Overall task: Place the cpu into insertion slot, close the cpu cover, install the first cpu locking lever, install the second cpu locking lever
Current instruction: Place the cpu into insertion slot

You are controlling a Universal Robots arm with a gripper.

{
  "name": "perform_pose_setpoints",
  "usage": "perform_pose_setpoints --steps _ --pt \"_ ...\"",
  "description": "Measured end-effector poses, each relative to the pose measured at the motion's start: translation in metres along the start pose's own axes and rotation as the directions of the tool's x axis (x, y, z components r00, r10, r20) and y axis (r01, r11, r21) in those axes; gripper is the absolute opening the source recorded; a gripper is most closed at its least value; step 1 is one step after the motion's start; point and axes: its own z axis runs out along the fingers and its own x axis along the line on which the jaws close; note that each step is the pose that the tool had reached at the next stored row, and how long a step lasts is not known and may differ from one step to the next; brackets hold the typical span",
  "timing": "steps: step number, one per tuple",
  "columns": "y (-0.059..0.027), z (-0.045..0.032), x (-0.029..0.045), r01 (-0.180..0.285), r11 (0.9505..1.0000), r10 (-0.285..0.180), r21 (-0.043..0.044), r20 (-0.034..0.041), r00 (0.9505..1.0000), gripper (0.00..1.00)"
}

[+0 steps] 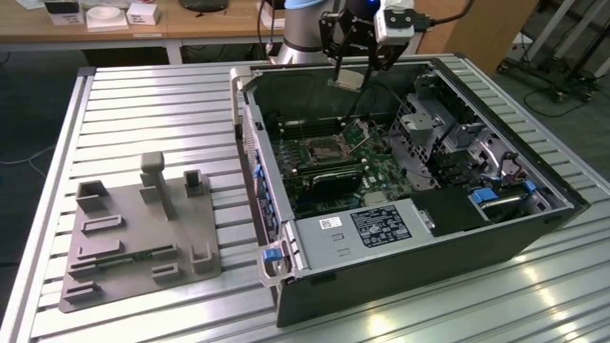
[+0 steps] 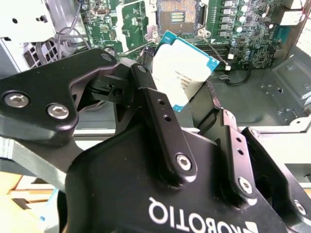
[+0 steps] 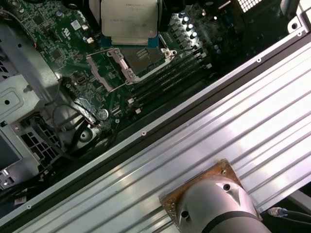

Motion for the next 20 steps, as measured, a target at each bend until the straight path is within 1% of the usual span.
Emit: perform_pose_setpoints --steps 10,20 --pt "-0.0006 0.0005 0.0008 -0.060 0.9982 0.060 -0.0013 0.0053 0.9982 0.54" --pt "-0.0011 0.0010 0.0015 -0.116 0.9933 0.116 -0.0029 0.0101 0.9932 0.54"
